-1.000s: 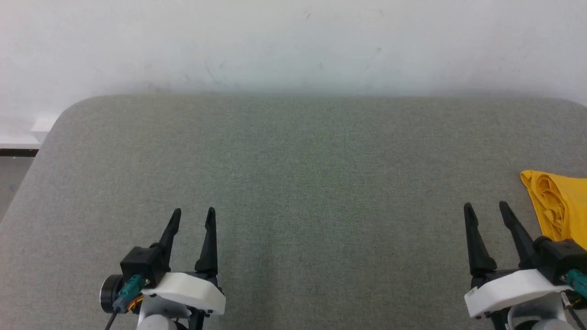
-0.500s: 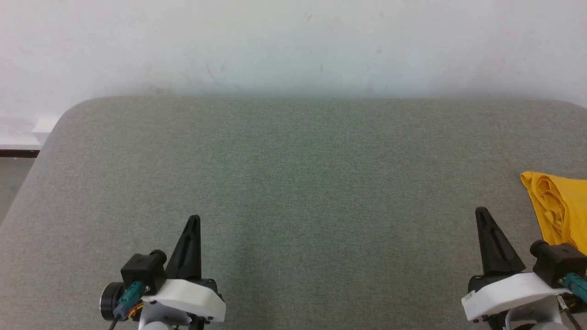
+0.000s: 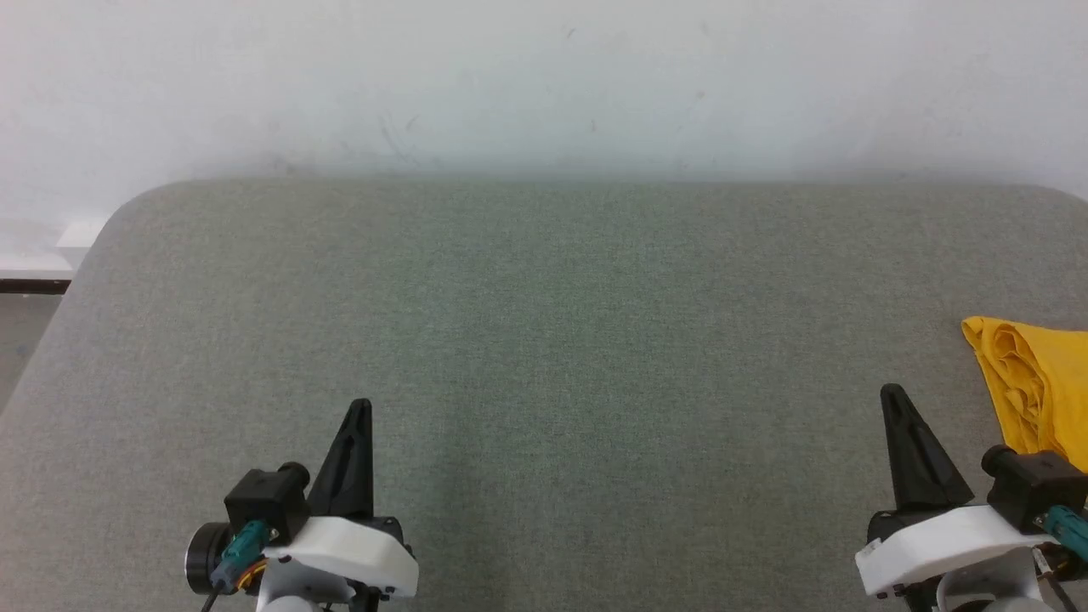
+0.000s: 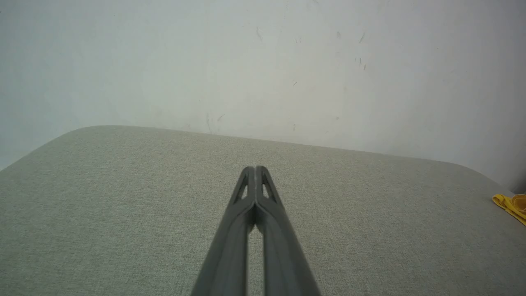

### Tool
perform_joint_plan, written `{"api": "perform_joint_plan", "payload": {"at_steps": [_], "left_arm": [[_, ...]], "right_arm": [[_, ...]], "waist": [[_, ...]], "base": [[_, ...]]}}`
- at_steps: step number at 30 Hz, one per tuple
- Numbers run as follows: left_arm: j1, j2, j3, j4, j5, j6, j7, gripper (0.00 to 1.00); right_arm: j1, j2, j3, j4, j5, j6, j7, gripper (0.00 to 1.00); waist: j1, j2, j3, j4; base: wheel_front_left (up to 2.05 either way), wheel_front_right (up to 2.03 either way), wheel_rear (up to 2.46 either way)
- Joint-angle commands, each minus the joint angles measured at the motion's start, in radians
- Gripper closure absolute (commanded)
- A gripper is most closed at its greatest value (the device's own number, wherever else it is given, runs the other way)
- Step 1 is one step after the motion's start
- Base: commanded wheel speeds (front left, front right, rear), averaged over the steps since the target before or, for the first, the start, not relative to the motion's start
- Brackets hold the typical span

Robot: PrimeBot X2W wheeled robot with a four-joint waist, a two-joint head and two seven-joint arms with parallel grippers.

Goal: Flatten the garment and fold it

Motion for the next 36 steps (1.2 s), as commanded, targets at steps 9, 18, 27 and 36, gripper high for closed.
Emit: {"api": "perform_joint_plan", "payload": {"at_steps": [9, 18, 27, 36], "left_arm": [[0.005, 0.0, 0.006, -0.023, 0.019, 0.005, 0.02, 1.0], [0.008, -0.001, 0.01, -0.039, 0.033, 0.008, 0.039, 1.0], [0.011, -0.001, 0.014, -0.055, 0.047, 0.011, 0.057, 1.0], [0.015, -0.001, 0.018, -0.071, 0.061, 0.014, 0.075, 1.0]], "right_arm": [[-0.005, 0.001, 0.006, -0.005, -0.019, 0.0, 0.015, 1.0], [-0.009, 0.001, 0.01, -0.008, -0.033, 0.0, 0.026, 1.0], [-0.012, 0.001, 0.015, -0.012, -0.047, -0.001, 0.037, 1.0], [-0.016, 0.002, 0.019, -0.015, -0.06, -0.001, 0.047, 1.0]], "waist": [[0.0, -0.0001, 0.001, -0.007], [0.0, -0.0001, 0.002, -0.014], [0.0, -0.0001, 0.002, -0.021], [0.0, -0.0001, 0.003, -0.028]], "base": [[0.0, 0.0, 0.0], [0.0, 0.0, 0.0], [0.0, 0.0, 0.0], [0.0, 0.0, 0.0]]}}
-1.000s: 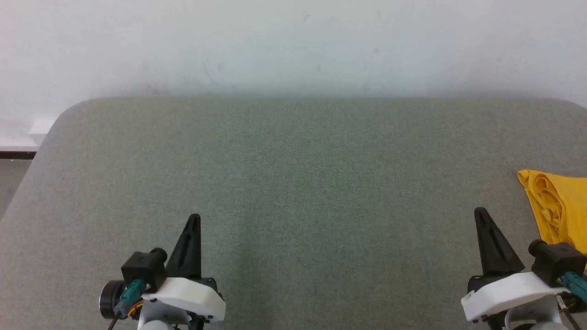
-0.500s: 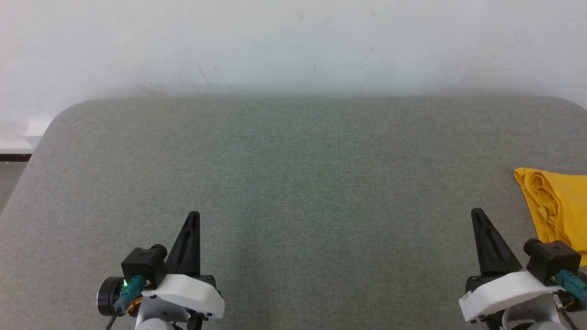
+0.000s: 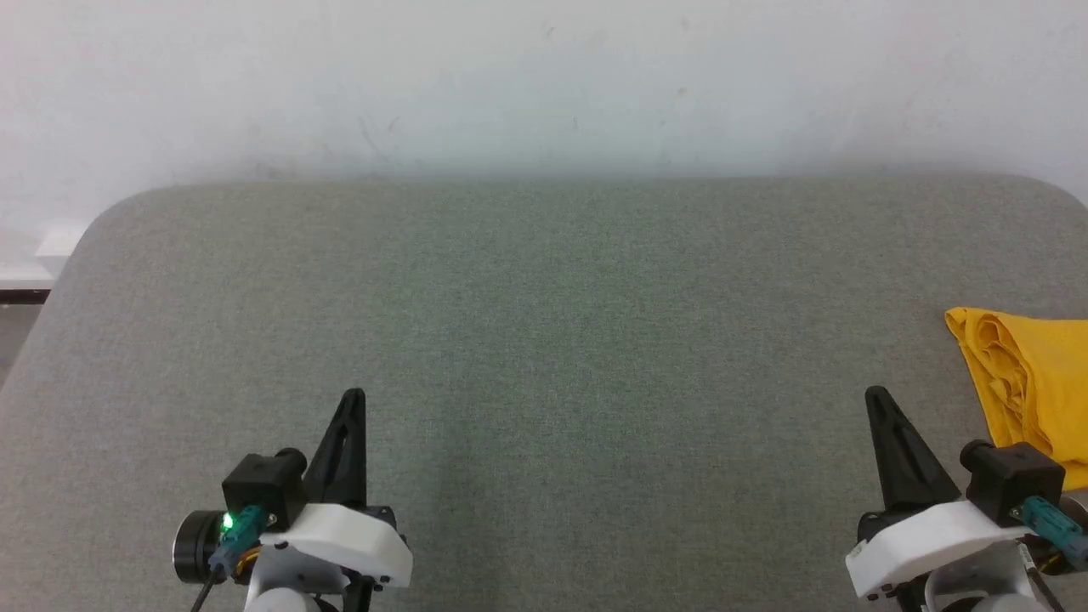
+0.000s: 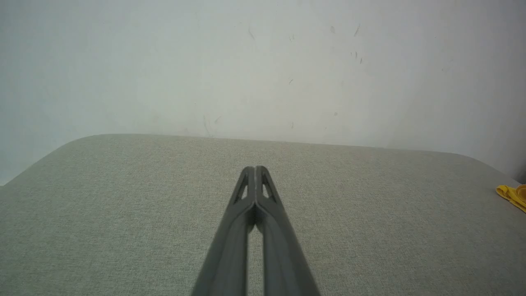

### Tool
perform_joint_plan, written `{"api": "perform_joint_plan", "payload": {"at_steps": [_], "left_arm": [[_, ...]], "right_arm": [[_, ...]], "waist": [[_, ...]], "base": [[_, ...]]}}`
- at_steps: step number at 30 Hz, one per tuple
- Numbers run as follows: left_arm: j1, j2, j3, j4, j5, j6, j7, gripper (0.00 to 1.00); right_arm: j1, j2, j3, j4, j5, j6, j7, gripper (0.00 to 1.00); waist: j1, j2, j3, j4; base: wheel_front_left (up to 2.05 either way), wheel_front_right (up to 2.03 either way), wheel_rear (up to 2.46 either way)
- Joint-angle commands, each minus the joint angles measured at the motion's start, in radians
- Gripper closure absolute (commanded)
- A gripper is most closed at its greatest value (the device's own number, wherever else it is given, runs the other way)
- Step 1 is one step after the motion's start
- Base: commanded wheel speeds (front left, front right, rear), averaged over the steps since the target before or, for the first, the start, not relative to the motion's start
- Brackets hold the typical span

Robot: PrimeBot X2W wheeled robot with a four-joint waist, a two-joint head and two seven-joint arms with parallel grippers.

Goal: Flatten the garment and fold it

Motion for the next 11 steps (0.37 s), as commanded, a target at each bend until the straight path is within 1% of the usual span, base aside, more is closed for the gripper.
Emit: {"api": "perform_joint_plan", "payload": {"at_steps": [1, 11], "left_arm": [[0.012, -0.001, 0.004, -0.01, 0.015, 0.005, 0.01, 1.0], [0.016, -0.001, 0.008, -0.028, 0.031, 0.008, 0.03, 1.0]], "right_arm": [[-0.012, 0.002, 0.002, -0.008, -0.01, -0.001, 0.005, 1.0], [-0.016, 0.002, 0.007, -0.011, -0.025, -0.001, 0.017, 1.0]], "waist": [[-0.0001, 0.0, 0.0, -0.001], [-0.0001, 0.0, 0.001, -0.009]], "base": [[0.0, 0.0, 0.0], [0.0, 0.0, 0.0]]}}
